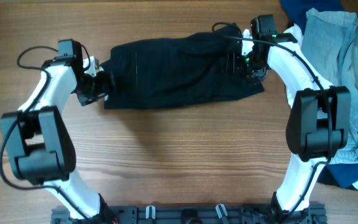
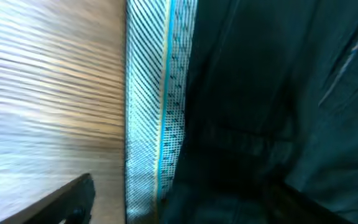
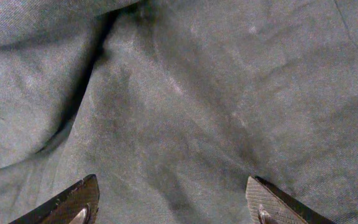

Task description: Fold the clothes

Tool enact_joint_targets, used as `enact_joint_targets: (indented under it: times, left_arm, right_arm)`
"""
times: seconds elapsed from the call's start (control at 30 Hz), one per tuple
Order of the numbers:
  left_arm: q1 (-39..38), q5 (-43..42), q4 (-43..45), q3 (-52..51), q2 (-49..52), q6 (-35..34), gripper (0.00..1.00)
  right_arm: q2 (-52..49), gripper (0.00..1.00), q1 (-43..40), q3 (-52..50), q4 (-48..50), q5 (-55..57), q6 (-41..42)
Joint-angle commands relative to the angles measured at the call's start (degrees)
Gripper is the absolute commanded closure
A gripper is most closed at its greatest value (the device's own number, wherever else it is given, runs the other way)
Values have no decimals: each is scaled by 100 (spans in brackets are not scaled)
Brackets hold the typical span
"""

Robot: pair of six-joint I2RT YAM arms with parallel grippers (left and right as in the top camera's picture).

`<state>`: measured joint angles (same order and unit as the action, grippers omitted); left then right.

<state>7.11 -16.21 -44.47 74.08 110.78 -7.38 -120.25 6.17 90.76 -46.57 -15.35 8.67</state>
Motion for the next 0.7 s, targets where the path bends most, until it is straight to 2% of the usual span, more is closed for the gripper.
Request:
enact_joint_targets:
  times: [0.0, 0.1, 0.33, 0.37, 0.4, 0.43, 0.67]
  left_arm:
    - [-125, -393, -28, -74, 286, 136, 22]
    - [-140, -573, -26, -72, 280, 133, 34]
    - [-122, -651, -90, -46, 116, 136, 82]
    - [-120, -647, -142, -46, 79, 138, 85]
    - [-120, -647, -212, -46, 42, 138, 92]
    - [-120, -645, -297, -46, -9, 138, 96]
    - [-153, -627, -994, 39, -994, 70, 96]
  right_arm:
    - [94, 24, 39, -31, -39, 48, -116]
    - [94, 24, 39, -31, -39, 48, -116]
    - [94, 24, 39, -31, -35, 50, -116]
    - [94, 23, 39, -31, -35, 50, -118]
    - [94, 23, 39, -31, -35, 50, -116]
    - [94, 23, 39, -31, -20, 50, -116]
    - [94, 23, 39, -31, -146, 24, -109]
